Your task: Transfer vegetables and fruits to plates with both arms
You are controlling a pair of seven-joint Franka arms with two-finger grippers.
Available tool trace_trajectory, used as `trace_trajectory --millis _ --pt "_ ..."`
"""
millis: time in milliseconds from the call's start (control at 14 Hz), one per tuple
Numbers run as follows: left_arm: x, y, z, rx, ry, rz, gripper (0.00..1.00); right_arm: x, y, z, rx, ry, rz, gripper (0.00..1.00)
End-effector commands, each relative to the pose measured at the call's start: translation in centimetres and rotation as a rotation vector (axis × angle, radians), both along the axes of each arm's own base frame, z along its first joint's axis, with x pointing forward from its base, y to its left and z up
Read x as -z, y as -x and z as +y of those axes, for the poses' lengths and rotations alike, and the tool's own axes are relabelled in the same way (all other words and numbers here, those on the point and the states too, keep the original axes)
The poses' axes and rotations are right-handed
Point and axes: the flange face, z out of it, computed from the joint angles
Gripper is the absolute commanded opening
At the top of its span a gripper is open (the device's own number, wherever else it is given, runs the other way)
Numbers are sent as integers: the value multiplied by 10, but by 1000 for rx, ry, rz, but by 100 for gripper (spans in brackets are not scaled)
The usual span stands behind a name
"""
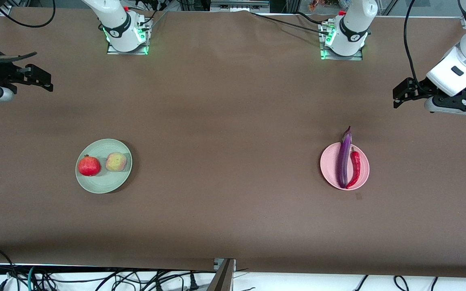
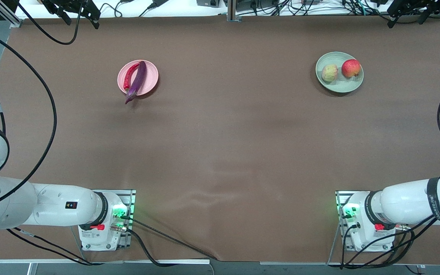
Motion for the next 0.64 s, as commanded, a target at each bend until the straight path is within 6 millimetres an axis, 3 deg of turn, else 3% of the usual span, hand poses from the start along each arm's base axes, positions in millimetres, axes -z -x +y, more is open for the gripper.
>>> trace_trajectory --millis 0,573 --pt "-4 0 0 -8 13 6 100 -3 -13 5 -24 8 7 100" --pt "-4 0 0 -6 12 8 100 -7 -21 6 -26 8 -8 100"
